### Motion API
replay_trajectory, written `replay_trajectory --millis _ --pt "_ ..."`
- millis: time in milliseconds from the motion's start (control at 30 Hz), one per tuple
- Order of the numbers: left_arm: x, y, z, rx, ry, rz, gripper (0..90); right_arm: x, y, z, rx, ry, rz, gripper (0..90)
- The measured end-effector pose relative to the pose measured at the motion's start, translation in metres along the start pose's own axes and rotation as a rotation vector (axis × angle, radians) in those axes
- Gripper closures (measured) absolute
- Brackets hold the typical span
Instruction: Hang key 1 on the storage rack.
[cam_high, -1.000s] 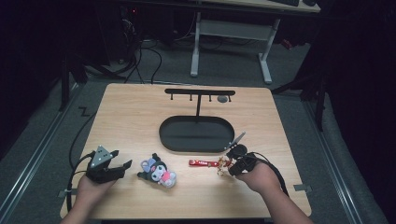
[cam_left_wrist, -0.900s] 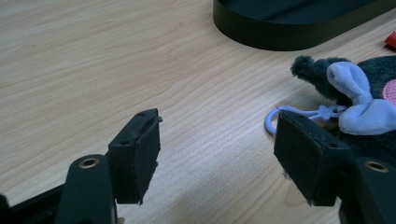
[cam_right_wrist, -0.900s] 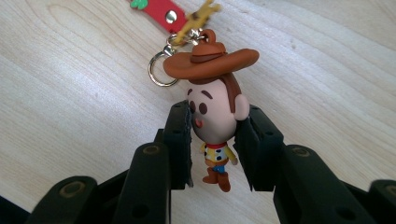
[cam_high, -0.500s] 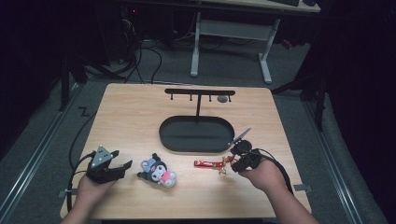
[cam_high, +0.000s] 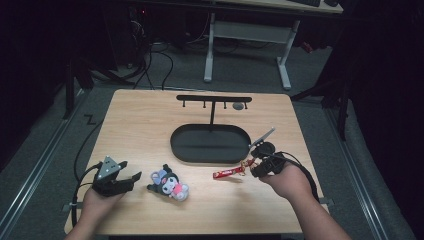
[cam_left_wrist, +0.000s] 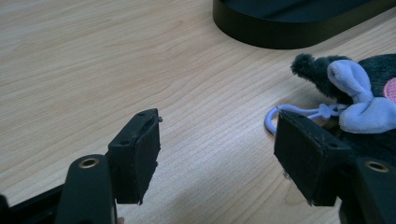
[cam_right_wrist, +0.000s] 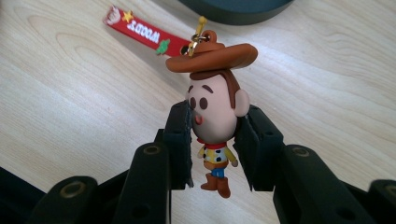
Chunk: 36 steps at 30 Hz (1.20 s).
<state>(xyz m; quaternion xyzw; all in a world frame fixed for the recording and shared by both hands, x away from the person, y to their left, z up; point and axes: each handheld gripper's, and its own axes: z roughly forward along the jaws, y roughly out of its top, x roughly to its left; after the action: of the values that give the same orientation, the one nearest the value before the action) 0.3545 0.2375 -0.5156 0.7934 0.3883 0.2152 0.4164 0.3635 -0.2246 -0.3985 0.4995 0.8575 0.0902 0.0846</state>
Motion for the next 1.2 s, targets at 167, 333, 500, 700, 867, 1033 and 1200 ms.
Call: replay_trajectory --millis 167,333,500,700,867,1033,1200 --pt "0.001 0.000 -0.001 -0.002 0.000 -0.004 31.7 -0.004 0.003 -0.010 -0.011 -0.003 0.008 66.7" --pt "-0.001 0.000 0.000 0.001 0.000 0.001 31.7 -0.007 0.006 -0.021 -0.023 -0.003 0.024 66.8" --pt "0.000 0.000 0.000 0.000 -0.001 0.001 31.7 -0.009 0.009 -0.034 -0.038 -0.013 0.029 66.8" --pt "-0.001 0.001 0.001 -0.001 -0.006 0.002 31.7 -0.013 0.012 -0.047 -0.042 -0.019 0.045 66.8" --pt "-0.001 0.001 0.002 0.002 -0.008 0.003 31.7 -0.015 0.016 -0.057 -0.051 -0.019 0.055 66.8" --pt "-0.001 0.001 0.002 0.003 -0.007 0.004 31.7 -0.019 0.021 -0.067 -0.061 -0.026 0.068 66.8" --pt "-0.001 0.001 0.001 0.005 -0.009 0.002 31.7 -0.023 0.029 -0.074 -0.068 -0.039 0.071 66.7"
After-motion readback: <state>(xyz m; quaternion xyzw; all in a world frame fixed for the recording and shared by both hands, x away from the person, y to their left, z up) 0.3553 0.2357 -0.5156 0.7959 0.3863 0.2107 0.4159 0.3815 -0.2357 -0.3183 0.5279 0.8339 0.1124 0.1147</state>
